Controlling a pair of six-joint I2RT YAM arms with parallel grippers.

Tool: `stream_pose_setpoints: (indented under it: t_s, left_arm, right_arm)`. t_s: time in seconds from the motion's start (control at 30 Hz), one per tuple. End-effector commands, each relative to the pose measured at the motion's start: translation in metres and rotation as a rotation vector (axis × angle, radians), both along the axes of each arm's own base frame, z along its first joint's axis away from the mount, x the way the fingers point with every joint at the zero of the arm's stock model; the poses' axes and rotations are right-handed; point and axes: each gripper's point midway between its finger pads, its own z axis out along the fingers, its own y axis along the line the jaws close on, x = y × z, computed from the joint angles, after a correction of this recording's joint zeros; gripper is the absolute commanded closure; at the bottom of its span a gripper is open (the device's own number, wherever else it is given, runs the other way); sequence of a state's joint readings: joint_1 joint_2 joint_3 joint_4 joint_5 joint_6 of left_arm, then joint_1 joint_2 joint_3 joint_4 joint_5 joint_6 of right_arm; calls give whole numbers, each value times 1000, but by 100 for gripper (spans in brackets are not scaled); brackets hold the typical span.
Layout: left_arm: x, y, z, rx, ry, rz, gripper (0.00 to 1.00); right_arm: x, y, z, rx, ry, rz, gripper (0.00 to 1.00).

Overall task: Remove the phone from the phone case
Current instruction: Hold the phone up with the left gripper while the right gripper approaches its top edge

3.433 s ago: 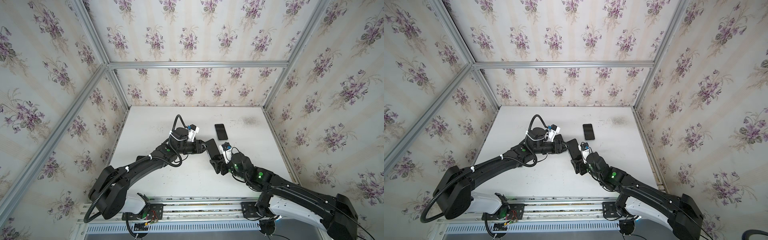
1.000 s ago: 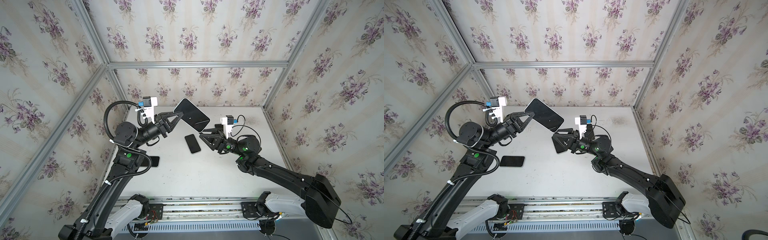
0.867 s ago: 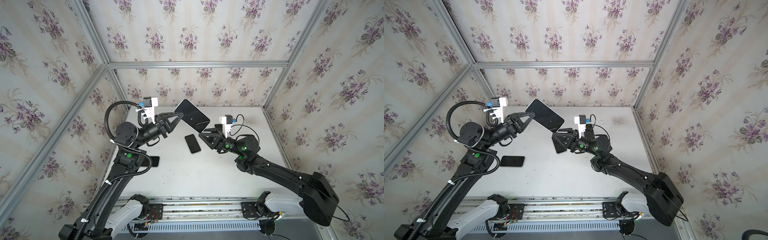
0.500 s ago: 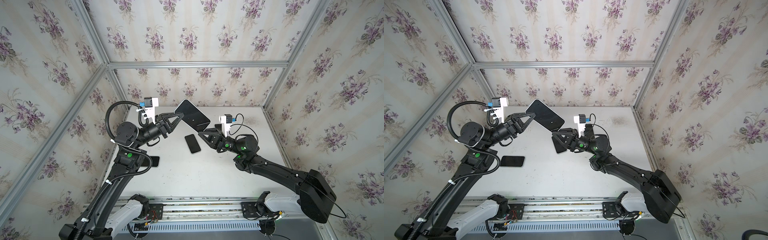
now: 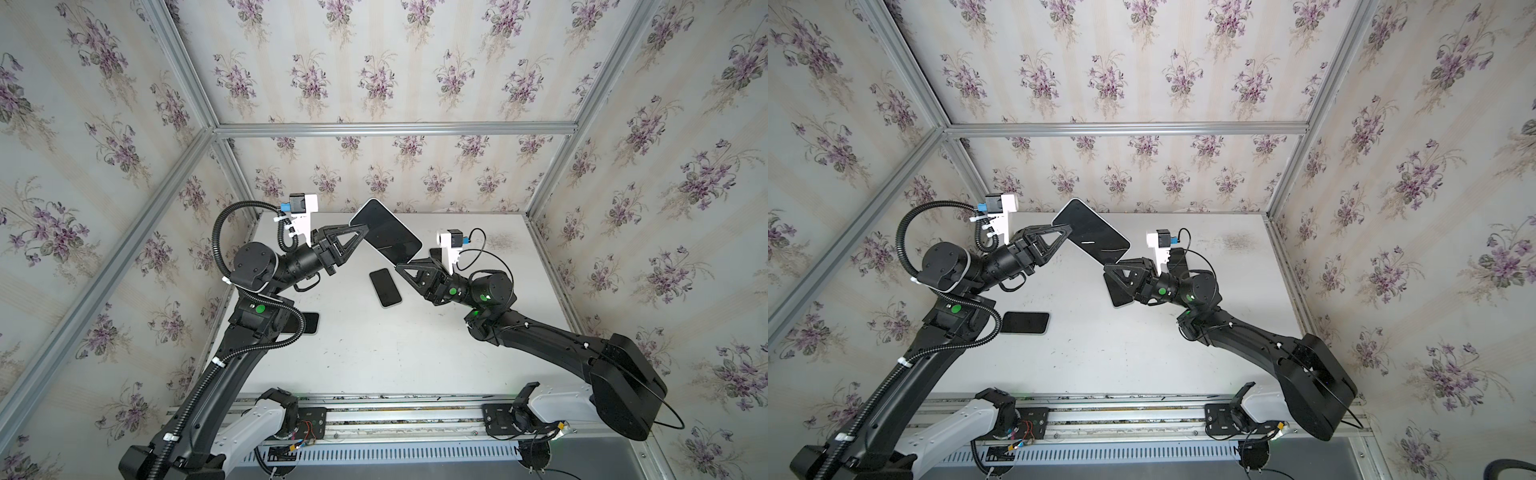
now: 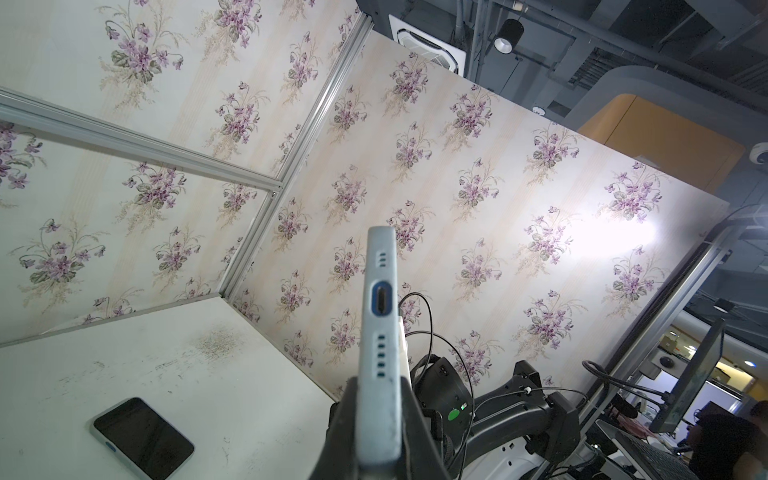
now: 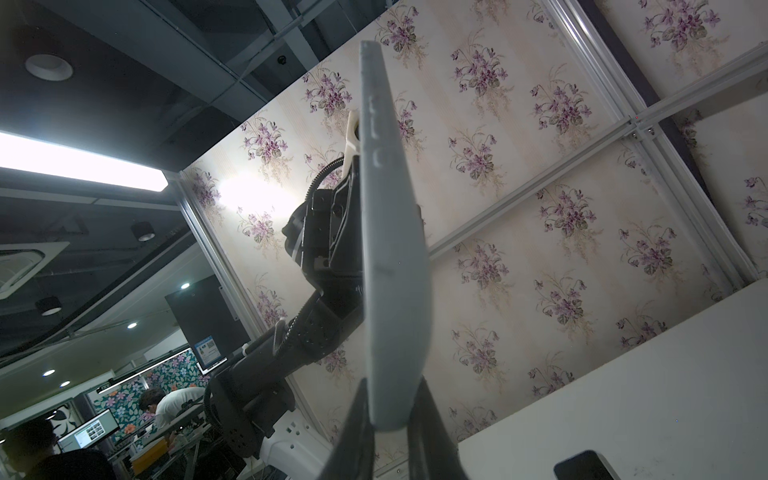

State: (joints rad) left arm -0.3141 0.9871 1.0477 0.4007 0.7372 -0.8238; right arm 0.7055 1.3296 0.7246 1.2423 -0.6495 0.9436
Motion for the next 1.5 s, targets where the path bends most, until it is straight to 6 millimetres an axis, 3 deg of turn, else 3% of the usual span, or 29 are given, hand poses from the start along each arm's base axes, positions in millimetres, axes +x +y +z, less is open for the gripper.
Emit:
stream_pose_setpoints:
  t_s: [0.0,0.23,0.47,0.67,0.9,1.0,1.1,1.23,1.33,1.47]
  left_arm:
    - [-1,2,13,-33,17,-5,100]
    - [-2,-4,7,6,115,-32,100]
    - [-5,-10,0,42,146,-55,100]
    - [-7,-12,1,52,150,-78,100]
    - [-2,-13,-4,70,164,-65,100]
    - [-1,-14,-5,73,165,-66,100]
    - [-2,-13,-5,84,152,-67,100]
    - [-9,-11,-6,115,102,-62,100]
    - [-19,-10,-6,209,19,-59,100]
    - [-27,-6,-16,328,-34,-35,100]
  right_arm:
    - [-8,-1,-5,-34,-115,-20,92]
    - [7,-7,-27,-194,-323,-247,97]
    - [21,-17,-19,-289,-495,-432,99]
    - [27,-27,-30,-379,-536,-516,86]
    - [31,-43,-43,-424,-543,-613,53]
    - [34,-48,-49,-447,-539,-647,50]
    - [40,-58,-54,-469,-505,-701,37]
    - [23,-54,-46,-433,-494,-607,30]
    - [22,-62,-36,-463,-453,-620,27]
    - [-1,-61,-28,-502,-507,-491,25]
